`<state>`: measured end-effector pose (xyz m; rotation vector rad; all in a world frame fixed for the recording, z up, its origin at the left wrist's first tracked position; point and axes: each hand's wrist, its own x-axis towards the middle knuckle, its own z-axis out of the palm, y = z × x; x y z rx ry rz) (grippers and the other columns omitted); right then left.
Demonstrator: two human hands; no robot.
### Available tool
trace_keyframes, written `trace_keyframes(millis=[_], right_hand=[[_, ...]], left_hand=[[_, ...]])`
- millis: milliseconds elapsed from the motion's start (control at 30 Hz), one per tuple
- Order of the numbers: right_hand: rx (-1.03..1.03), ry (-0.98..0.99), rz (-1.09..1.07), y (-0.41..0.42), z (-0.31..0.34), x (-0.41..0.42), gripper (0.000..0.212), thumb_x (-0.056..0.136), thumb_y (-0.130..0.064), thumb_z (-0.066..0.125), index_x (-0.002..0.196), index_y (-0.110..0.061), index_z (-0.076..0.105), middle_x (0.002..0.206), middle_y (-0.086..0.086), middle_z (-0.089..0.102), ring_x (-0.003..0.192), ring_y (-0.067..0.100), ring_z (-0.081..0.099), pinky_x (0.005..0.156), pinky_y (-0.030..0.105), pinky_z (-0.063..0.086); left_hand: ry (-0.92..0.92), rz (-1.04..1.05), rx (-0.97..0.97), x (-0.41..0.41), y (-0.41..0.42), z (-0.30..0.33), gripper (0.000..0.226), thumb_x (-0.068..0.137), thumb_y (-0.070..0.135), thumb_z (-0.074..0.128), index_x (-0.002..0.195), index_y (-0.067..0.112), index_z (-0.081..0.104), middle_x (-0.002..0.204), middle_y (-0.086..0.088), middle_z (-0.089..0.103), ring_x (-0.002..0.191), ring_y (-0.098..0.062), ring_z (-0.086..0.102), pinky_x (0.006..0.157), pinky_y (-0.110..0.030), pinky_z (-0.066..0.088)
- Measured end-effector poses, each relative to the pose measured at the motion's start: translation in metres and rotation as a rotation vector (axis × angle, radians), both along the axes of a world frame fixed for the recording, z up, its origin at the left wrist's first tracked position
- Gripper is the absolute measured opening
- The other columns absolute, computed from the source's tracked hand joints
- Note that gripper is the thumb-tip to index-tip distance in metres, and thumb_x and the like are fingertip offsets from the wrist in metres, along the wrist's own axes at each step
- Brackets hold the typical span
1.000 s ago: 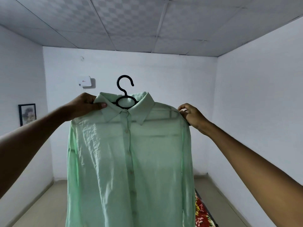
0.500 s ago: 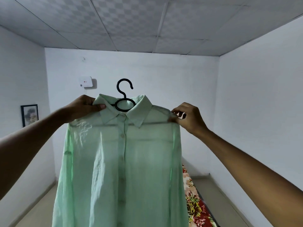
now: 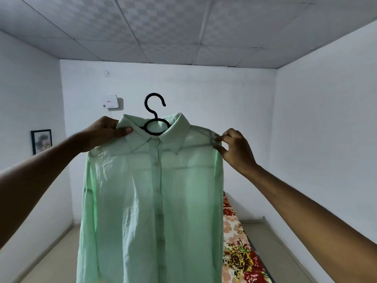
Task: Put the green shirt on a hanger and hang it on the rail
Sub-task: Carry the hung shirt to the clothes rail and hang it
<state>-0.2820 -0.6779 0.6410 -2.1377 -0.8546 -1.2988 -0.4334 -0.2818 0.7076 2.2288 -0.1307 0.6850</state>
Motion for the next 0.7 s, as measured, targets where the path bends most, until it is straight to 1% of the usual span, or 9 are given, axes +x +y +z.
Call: trace_keyframes(millis=[100,200,267,300,400,467,533,633,700], right_hand=[[0.020,0.037,0.012,0.002,0.000,0.004,0.015,0.084,-0.021,0.081,0.097,-0.014,0.077,0.101,-0.001,0.061,0.098,0.022,0.058,0.076,0.033,0.050],[0.042,0.111,0.075,0.003,0.001,0.008,0.011,0.082,-0.007,0.077,0.090,-0.015,0.078,0.099,0.000,0.064,0.092,0.020,0.062,0.076,0.037,0.055],[0.106,0.130,0.109,0.002,0.002,0.009,0.012,0.082,-0.002,0.075,0.087,-0.013,0.076,0.094,0.002,0.067,0.085,0.018,0.064,0.075,0.039,0.056],[0.151,0.140,0.127,0.001,0.003,0.008,0.009,0.083,-0.002,0.074,0.087,-0.011,0.074,0.092,0.002,0.068,0.083,0.018,0.065,0.074,0.038,0.057],[0.254,0.177,0.175,0.001,0.006,0.005,0.003,0.092,-0.005,0.067,0.092,-0.008,0.068,0.090,0.000,0.069,0.083,0.017,0.066,0.072,0.022,0.052],[0.313,0.185,0.195,0.001,0.007,0.003,0.002,0.094,-0.007,0.065,0.094,-0.007,0.066,0.089,0.001,0.070,0.083,0.015,0.064,0.071,0.011,0.046],[0.372,0.203,0.213,0.002,0.007,0.004,0.002,0.095,-0.009,0.063,0.095,-0.007,0.064,0.087,0.002,0.068,0.079,0.015,0.061,0.068,0.008,0.043],[0.335,0.366,0.173,0.000,0.009,0.009,0.003,0.095,-0.012,0.062,0.096,-0.010,0.063,0.087,0.003,0.068,0.078,0.021,0.062,0.069,0.023,0.049],[0.274,0.520,0.163,-0.002,0.008,0.013,0.005,0.093,-0.009,0.062,0.096,-0.012,0.063,0.089,0.006,0.072,0.082,0.026,0.070,0.075,0.037,0.060]], left_hand=[[0.006,0.005,0.009,0.001,-0.003,0.000,0.053,0.088,0.043,0.076,0.055,0.014,0.047,0.054,-0.002,0.044,0.045,-0.014,0.037,0.046,-0.020,0.028],[0.008,0.038,0.053,0.006,-0.003,-0.001,0.048,0.090,0.041,0.073,0.063,0.007,0.052,0.060,-0.006,0.044,0.052,-0.016,0.039,0.052,-0.023,0.030],[0.017,0.049,0.046,0.007,0.000,-0.001,0.052,0.087,0.047,0.076,0.068,0.003,0.056,0.065,-0.007,0.047,0.060,-0.018,0.043,0.059,-0.027,0.033],[0.022,0.054,0.044,0.007,0.001,-0.001,0.061,0.081,0.054,0.078,0.069,-0.001,0.055,0.066,-0.008,0.048,0.062,-0.018,0.044,0.061,-0.029,0.034],[0.049,0.084,0.047,0.009,0.005,-0.001,0.089,0.061,0.073,0.074,0.078,-0.012,0.053,0.071,-0.008,0.053,0.065,-0.019,0.049,0.066,-0.034,0.039],[0.059,0.076,0.073,0.012,0.007,-0.003,0.094,0.058,0.075,0.073,0.082,-0.014,0.055,0.072,-0.010,0.057,0.066,-0.020,0.053,0.067,-0.036,0.042],[0.073,0.056,0.086,0.013,0.002,-0.003,0.092,0.063,0.073,0.076,0.085,-0.015,0.058,0.074,-0.010,0.059,0.066,-0.020,0.054,0.066,-0.036,0.043],[0.039,0.041,0.045,0.017,-0.002,-0.003,0.073,0.081,0.052,0.078,0.086,-0.017,0.057,0.074,-0.011,0.058,0.068,-0.020,0.054,0.065,-0.032,0.043],[0.030,0.043,0.057,0.017,-0.002,-0.002,0.071,0.083,0.050,0.077,0.084,-0.017,0.056,0.073,-0.010,0.056,0.066,-0.019,0.052,0.064,-0.031,0.040]])
